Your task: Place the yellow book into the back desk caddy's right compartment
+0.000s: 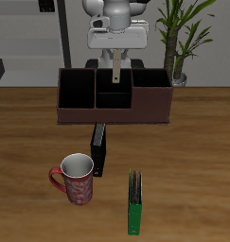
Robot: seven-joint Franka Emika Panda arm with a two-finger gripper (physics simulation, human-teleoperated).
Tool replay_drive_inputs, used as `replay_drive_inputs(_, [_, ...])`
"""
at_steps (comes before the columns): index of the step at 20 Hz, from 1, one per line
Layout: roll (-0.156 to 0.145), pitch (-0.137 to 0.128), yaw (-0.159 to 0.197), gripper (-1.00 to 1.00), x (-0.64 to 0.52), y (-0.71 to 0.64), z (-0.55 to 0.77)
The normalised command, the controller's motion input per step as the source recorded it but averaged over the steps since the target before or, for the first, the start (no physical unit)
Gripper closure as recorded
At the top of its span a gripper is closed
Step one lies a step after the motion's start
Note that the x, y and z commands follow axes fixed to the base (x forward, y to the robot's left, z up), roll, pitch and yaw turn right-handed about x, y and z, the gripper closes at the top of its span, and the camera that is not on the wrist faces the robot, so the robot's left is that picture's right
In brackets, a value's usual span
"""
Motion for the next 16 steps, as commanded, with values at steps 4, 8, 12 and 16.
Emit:
replay_drive_inputs(4, [0.053, 0.031, -0.018, 1.00, -0.17, 0.39, -0.02])
replay_drive_inputs(8, [0.049, -0.010, 0.003, 1.00, -0.17, 0.36, 0.11])
replay_drive_inputs(12, [0.030, -0.007, 0.000, 1.00, -0.07, 0.27, 0.12])
replay_drive_inputs(16, [0.010, -0.017, -0.021, 1.00, -0.04, 0.16, 0.13])
